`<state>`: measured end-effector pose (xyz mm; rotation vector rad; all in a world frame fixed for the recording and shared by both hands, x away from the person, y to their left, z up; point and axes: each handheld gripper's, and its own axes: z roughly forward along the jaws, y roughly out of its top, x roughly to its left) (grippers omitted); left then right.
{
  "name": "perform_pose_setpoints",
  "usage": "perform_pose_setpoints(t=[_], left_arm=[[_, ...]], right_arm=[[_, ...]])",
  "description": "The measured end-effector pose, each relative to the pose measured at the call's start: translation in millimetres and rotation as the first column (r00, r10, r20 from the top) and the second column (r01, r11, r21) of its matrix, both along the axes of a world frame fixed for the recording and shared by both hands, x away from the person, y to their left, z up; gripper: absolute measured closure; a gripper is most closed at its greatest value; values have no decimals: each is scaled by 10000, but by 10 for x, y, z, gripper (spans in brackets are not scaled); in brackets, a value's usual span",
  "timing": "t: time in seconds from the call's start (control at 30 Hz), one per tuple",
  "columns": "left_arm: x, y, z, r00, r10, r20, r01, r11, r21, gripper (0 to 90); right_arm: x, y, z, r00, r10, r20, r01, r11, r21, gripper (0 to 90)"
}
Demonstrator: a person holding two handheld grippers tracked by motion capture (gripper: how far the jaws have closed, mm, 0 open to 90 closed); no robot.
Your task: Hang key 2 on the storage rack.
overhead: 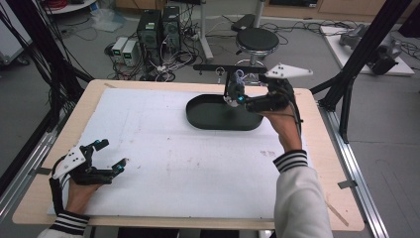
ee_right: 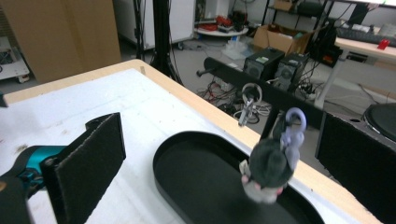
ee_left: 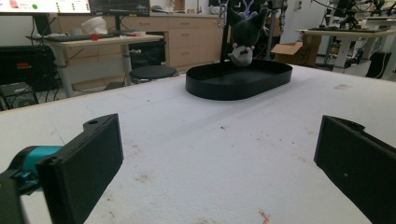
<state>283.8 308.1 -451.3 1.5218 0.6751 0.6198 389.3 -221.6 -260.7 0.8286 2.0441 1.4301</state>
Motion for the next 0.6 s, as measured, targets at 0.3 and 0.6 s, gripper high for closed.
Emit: perform_pose_setpoints(t=[0.3, 0.6], left_arm=[[0, -1, 0, 10000, 0, 24, 0, 10000, 17, 17], [-3, -9, 1, 10000, 11, 75, -12, 9999, 133, 17]], right_arm=[[-481, -307, -432, 9983, -415, 403, 398, 9983, 415, 7], [-782, -413, -920, 9952, -595, 778, 528, 9950, 847, 7]])
